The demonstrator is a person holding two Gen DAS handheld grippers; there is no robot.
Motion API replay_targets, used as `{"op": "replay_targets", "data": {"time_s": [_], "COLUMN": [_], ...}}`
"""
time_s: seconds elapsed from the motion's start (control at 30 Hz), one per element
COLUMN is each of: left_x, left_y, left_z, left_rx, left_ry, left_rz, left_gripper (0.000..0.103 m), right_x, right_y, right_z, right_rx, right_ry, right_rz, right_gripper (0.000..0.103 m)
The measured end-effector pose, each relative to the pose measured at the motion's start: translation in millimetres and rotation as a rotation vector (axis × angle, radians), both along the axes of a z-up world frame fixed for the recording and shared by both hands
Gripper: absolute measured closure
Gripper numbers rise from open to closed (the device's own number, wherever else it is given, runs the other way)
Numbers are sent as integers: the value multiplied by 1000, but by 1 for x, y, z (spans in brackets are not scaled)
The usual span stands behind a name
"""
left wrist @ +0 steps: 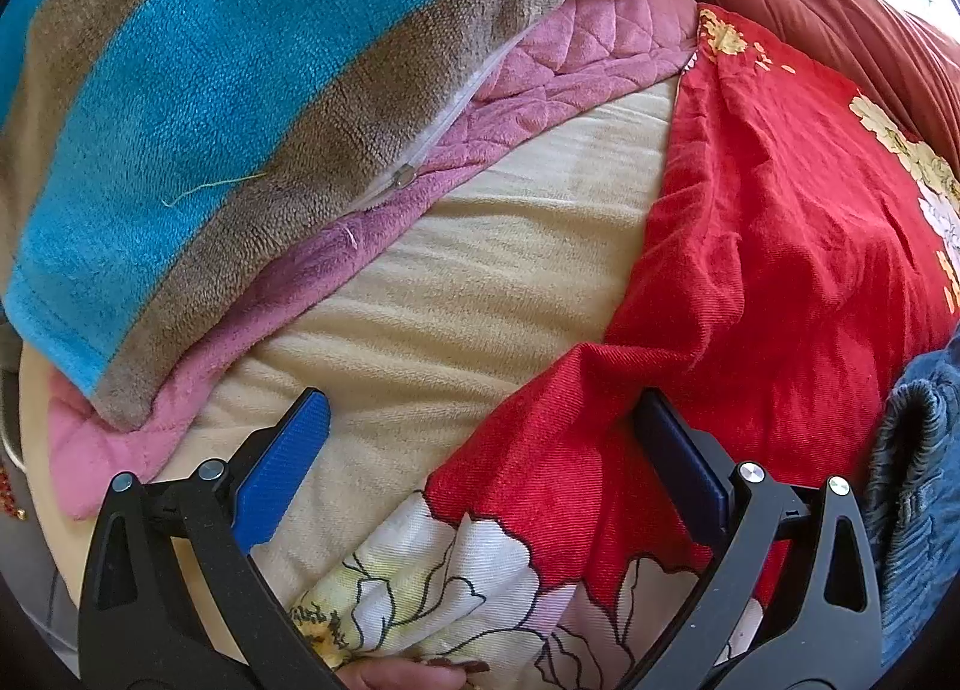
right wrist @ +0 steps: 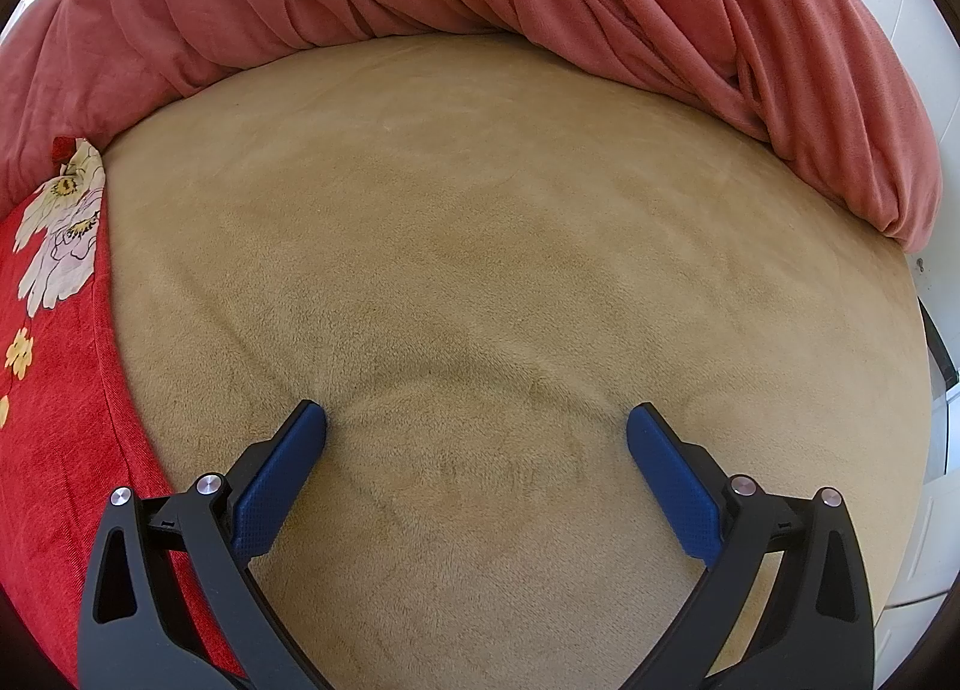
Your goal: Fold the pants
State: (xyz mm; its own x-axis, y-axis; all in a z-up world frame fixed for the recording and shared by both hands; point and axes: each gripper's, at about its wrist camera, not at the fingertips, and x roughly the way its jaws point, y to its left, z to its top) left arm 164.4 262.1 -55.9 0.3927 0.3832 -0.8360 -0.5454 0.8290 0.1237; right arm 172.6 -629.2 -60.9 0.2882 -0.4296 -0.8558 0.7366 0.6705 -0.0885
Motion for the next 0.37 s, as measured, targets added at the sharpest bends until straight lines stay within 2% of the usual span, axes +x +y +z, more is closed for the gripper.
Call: {"op": "replay_targets", "data": {"time_s": [0.37], "left_x": [-2], "left_y": [0], "left_z": [1], "left_rx": [-10], "left_ry": [-6], "left_rz": [3], "left_gripper": [8], "right_x": [0], "right_y": [0], "right_z": [0], "right_rx": [0], "right_ry": [0], "right_rz": [0], "right_gripper": [4]}}
